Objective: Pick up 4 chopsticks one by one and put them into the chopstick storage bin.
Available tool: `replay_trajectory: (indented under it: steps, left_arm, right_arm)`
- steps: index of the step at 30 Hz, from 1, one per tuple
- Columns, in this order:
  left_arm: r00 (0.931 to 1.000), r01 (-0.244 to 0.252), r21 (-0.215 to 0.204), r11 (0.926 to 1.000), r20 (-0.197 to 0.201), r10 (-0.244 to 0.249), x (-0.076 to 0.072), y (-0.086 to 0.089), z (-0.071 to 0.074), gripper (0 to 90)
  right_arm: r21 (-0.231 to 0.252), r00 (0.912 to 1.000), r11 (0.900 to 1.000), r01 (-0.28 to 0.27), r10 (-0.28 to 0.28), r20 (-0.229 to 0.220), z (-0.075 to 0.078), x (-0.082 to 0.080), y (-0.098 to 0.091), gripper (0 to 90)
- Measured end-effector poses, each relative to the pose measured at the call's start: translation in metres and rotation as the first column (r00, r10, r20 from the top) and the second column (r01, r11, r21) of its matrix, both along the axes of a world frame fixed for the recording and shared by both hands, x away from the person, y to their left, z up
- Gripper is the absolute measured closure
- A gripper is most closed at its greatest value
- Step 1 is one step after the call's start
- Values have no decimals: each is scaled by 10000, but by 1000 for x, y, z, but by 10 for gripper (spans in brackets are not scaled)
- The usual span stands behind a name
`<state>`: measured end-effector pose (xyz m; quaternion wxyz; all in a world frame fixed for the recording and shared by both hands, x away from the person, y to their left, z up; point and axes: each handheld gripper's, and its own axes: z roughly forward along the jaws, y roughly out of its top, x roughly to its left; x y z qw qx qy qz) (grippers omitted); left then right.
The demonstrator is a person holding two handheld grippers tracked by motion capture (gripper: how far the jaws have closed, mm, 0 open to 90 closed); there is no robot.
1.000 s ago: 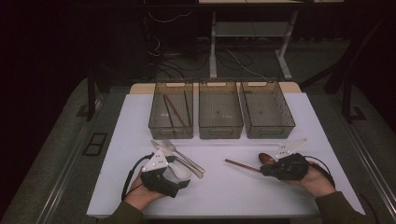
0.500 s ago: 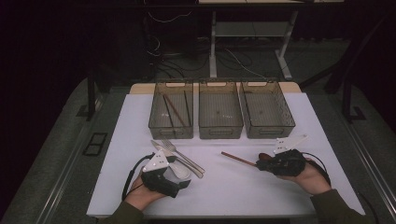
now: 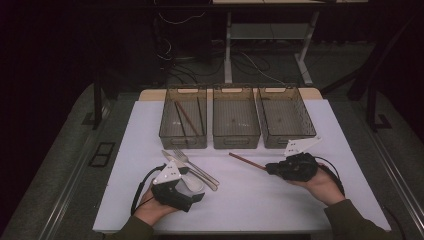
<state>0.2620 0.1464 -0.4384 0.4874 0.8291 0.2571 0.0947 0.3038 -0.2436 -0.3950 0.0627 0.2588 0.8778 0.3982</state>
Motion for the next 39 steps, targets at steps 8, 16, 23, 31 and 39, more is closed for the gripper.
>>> replay_trajectory:
  steps: [8,16,23,31,39]
  left_arm:
    - [10000,37,18,10000,48,-37,0,0,0,0]
    - [10000,16,-36,10000,67,-15,0,0,0,0]
    - [10000,56,-57,10000,58,-55,0,0,1,0]
    - [10000,36,-118,9999,12,-36,0,-1,1,0]
    - [10000,29,-205,9998,-4,-29,0,-2,1,0]
  right_arm:
    - [389,9997,9990,217,-220,79,11,8,14,834]
    - [510,9984,9974,504,-517,245,22,21,36,834]
    - [606,9960,9949,812,-832,315,32,37,55,834]
    - [607,9927,9915,1149,-1168,285,46,59,83,835]
    - [391,9900,9902,1341,-1356,387,55,80,117,834]
